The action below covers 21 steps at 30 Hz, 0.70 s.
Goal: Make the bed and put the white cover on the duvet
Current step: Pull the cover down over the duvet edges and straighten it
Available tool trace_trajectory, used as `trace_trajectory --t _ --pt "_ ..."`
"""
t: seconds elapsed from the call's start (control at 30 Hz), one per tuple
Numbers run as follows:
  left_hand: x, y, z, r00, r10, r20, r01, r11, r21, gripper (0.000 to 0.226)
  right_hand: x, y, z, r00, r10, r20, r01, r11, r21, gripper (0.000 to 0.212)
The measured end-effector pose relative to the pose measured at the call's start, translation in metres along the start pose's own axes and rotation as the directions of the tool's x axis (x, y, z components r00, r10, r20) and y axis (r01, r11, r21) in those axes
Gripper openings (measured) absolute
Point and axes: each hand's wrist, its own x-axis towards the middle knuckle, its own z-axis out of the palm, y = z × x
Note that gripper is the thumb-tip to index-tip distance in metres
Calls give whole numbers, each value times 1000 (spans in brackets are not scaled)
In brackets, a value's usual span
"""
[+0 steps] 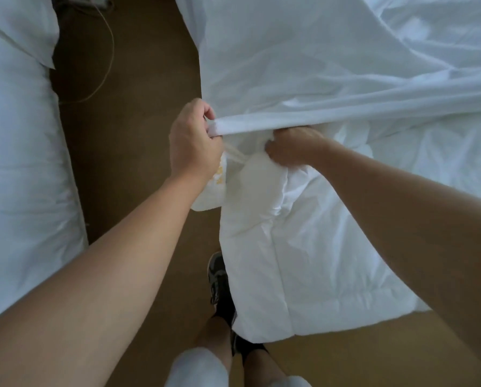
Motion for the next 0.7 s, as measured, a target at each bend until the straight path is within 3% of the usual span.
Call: trace_trajectory --t 0.07,0.1,0.17,0.23,0.27,0.3,0.33,0.37,0.4,0.47,0.53,0.7 --pt "8 -2 -4 999 -46 -16 47 998 53 15 -3 2 -8 975 -33 -219 94 957 275 45" --pt "11 -3 -5 998 -62 5 61 996 63 13 -4 -5 -17 929 0 -371 164 897 411 43" --pt "16 1 -6 995 -67 78 63 997 51 8 -1 -25 -28 764 145 -628 334 744 579 39" --pt "23 5 -5 995 -32 97 31 999 16 5 7 -43 -27 629 252 -735 432 673 600 34" --pt "28 6 -6 995 -17 94 17 1000 6 8 14 -43 -17 650 219 -727 388 727 567 35" --pt "31 4 -6 995 -22 101 21 1000 12 11 20 -39 0 761 130 -636 248 847 470 42" --pt "33 -1 -7 991 -43 130 40 999 26 14 22 -32 25 894 57 -445 83 954 288 58" --pt "30 -6 -6 981 -70 181 64 997 39 16 22 -23 50 964 30 -266 -8 996 86 78" --pt "24 -12 -4 967 -95 236 85 995 52 18 19 -15 69 987 22 -160 -30 999 -46 93" --pt "11 -22 1 947 -151 285 134 988 77 17 13 -9 82 990 9 -138 -21 996 -84 104" --pt "0 -30 8 947 -223 230 201 973 114 14 10 -9 71 993 4 -117 -12 997 -71 101" --pt "-34 -35 21 889 -443 112 430 894 125 33 -16 -2 59 996 -21 -84 13 996 -93 94"
